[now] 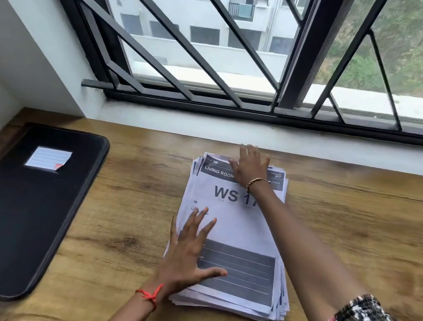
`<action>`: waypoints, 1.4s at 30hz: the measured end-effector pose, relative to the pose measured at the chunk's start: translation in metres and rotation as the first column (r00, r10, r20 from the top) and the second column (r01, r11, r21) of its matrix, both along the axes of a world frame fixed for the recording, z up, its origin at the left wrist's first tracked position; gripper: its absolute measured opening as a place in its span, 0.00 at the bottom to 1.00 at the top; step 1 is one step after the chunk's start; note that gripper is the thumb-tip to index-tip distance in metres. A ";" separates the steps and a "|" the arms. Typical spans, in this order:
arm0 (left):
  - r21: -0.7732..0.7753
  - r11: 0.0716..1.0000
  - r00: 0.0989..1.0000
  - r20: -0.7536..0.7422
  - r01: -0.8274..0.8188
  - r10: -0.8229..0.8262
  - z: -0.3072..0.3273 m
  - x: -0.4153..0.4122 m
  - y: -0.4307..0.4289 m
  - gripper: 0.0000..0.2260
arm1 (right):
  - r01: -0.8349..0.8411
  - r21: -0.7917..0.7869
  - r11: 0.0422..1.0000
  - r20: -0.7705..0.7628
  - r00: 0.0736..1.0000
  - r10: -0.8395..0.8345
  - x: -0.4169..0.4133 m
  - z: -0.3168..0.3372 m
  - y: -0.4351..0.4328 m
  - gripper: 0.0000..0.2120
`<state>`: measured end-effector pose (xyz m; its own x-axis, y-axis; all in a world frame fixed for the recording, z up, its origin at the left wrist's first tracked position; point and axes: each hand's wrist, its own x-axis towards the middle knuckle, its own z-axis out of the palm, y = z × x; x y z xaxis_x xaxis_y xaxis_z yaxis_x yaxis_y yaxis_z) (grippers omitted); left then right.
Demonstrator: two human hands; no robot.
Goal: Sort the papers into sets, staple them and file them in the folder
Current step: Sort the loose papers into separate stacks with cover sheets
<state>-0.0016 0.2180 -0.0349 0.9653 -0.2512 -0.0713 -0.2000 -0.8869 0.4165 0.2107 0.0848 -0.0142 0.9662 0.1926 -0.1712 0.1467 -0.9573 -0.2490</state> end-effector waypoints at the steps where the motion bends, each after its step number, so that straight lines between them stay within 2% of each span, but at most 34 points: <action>1: -0.049 0.996 0.998 -0.014 -0.068 0.067 0.000 0.008 0.004 0.46 | 0.063 0.036 0.997 0.031 0.997 -0.065 -0.004 0.000 -0.007 0.27; 3: -0.176 0.970 0.986 -0.048 -0.167 0.161 -0.001 0.025 0.011 0.46 | 0.170 0.067 0.983 0.092 0.980 -0.176 -0.013 -0.001 -0.022 0.27; 5: -0.326 0.908 0.965 -0.097 -0.262 0.243 0.001 0.040 0.014 0.40 | 0.284 0.121 0.951 0.132 0.945 -0.299 -0.023 -0.002 -0.038 0.27; 8: -0.465 0.776 0.902 -0.153 -0.426 0.404 0.005 0.057 0.018 0.34 | 0.431 0.329 0.840 0.155 0.853 -0.498 -0.037 -0.007 -0.066 0.26; 11: -0.568 0.618 0.837 -0.311 -0.543 0.449 0.005 0.069 0.025 0.37 | 0.475 0.606 0.638 -0.024 0.813 -0.582 -0.054 -0.014 -0.085 0.24; 13: -0.606 0.527 0.802 -0.406 -0.595 0.439 0.004 0.073 0.025 0.45 | 0.439 0.675 0.593 -0.136 0.864 -0.485 -0.069 -0.021 -0.083 0.24; 14: -0.610 0.526 0.804 -0.416 -0.593 0.425 0.001 0.075 0.025 0.45 | 0.418 0.678 0.605 -0.173 0.890 -0.421 -0.075 -0.024 -0.080 0.25; 16: -0.615 0.558 0.830 -0.404 -0.557 0.384 -0.002 0.078 0.027 0.40 | 0.388 0.681 0.621 -0.199 0.914 -0.353 -0.080 -0.029 -0.075 0.29; 18: -0.638 0.559 0.849 -0.387 -0.529 0.361 0.000 0.079 0.030 0.34 | 0.362 0.689 0.628 -0.184 0.925 -0.331 -0.076 -0.028 -0.072 0.29; 20: -0.643 0.558 0.851 -0.370 -0.524 0.373 0.001 0.080 0.031 0.34 | 0.350 0.657 0.668 -0.155 0.929 -0.335 -0.070 -0.029 -0.069 0.29; 22: -0.582 0.642 0.867 -0.326 -0.499 0.377 0.003 0.080 0.027 0.36 | 0.359 0.615 0.702 -0.150 0.927 -0.343 -0.067 -0.030 -0.065 0.30; 24: -0.549 0.686 0.878 -0.294 -0.478 0.377 0.003 0.079 0.021 0.34 | 0.363 0.603 0.710 -0.146 0.925 -0.350 -0.065 -0.030 -0.064 0.30; 26: -0.571 0.651 0.865 -0.298 -0.501 0.404 -0.003 0.081 0.023 0.32 | 0.429 0.626 0.651 -0.134 0.882 -0.452 -0.064 -0.028 -0.067 0.28; 27: -0.593 0.620 0.856 -0.305 -0.513 0.416 -0.005 0.082 0.026 0.32 | 0.487 0.650 0.583 -0.141 0.832 -0.537 -0.065 -0.028 -0.071 0.26; 29: -0.632 0.574 0.851 -0.342 -0.522 0.397 -0.002 0.083 0.028 0.33 | 0.539 0.704 0.462 -0.171 0.760 -0.626 -0.071 -0.028 -0.073 0.16; 30: -0.658 0.549 0.856 -0.360 -0.514 0.370 -0.001 0.084 0.028 0.34 | 0.533 0.716 0.450 -0.171 0.760 -0.628 -0.074 -0.029 -0.073 0.13; 33: -0.743 0.470 0.879 -0.399 -0.476 0.261 0.000 0.090 0.025 0.30 | 0.509 0.724 0.465 -0.161 0.781 -0.604 -0.078 -0.032 -0.077 0.25; 36: -0.758 0.475 0.895 -0.380 -0.447 0.235 0.003 0.096 0.020 0.28 | 0.499 0.785 0.367 -0.232 0.786 -0.572 -0.076 -0.026 -0.091 0.30; 38: -0.738 0.513 0.899 -0.355 -0.439 0.257 -0.003 0.098 0.018 0.32 | 0.475 0.825 0.306 -0.252 0.794 -0.553 -0.075 -0.024 -0.096 0.29; 42: -0.701 0.550 0.890 -0.380 -0.455 0.253 -0.010 0.100 0.016 0.36 | 0.472 0.817 0.332 -0.277 0.826 -0.492 -0.081 -0.025 -0.093 0.26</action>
<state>0.0984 0.2343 -0.0447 0.9711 0.0492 -0.2336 0.2388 -0.2062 0.9489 0.1295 -0.0087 -0.0394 0.9416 -0.2734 -0.1966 -0.2531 -0.1891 -0.9488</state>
